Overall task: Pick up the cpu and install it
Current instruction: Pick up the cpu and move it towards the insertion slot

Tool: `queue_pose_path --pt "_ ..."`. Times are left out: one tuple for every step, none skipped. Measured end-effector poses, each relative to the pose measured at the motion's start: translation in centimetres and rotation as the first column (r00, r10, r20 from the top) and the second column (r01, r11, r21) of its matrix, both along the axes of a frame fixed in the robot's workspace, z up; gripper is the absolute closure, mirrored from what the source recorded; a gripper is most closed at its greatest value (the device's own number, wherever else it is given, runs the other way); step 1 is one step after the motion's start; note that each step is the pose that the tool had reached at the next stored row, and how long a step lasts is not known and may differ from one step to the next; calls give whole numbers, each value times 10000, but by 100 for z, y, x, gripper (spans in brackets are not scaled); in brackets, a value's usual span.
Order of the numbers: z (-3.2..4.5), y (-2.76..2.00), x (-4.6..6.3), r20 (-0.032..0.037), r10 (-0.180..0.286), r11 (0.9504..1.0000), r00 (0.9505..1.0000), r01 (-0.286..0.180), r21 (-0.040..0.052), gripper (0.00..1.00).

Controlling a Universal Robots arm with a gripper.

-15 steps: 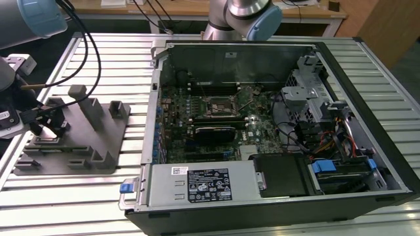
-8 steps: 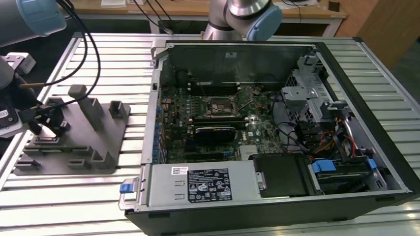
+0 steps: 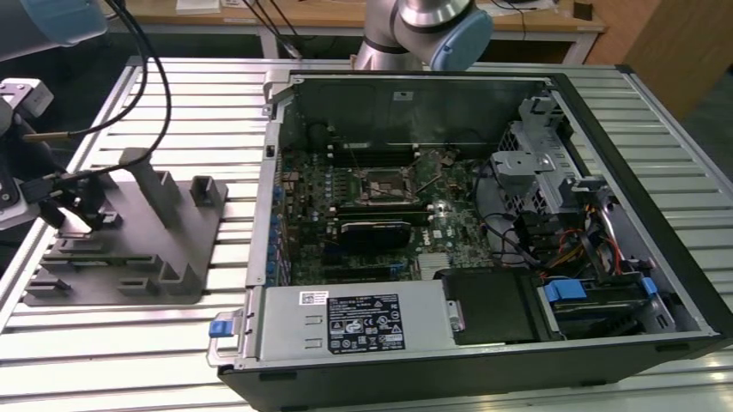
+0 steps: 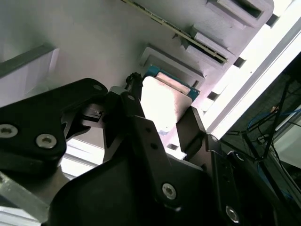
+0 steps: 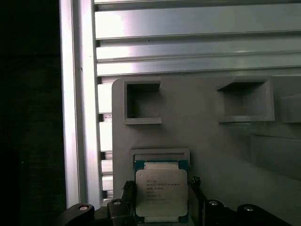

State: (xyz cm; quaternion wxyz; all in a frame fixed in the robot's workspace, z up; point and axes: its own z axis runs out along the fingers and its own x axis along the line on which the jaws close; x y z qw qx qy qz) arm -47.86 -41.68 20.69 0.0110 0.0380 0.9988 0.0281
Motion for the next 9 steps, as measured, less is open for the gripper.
queue_pose_path --pt "13 0 0 0 0 10000 10000 0 0 46" --pt "16 0 1 2 1 10000 10000 -1 1 46" --pt "16 0 1 5 0 10000 10000 0 2 46" --pt "18 0 1 5 0 10000 10000 0 3 46" --pt "21 0 0 1 1 10000 10000 -1 1 46" --pt "21 0 0 1 0 10000 10000 0 0 46" --pt "22 0 0 1 0 10000 10000 0 0 46" --pt "19 0 0 0 0 10000 10000 0 0 46" --pt "13 0 0 1 1 10000 10000 -1 0 46"
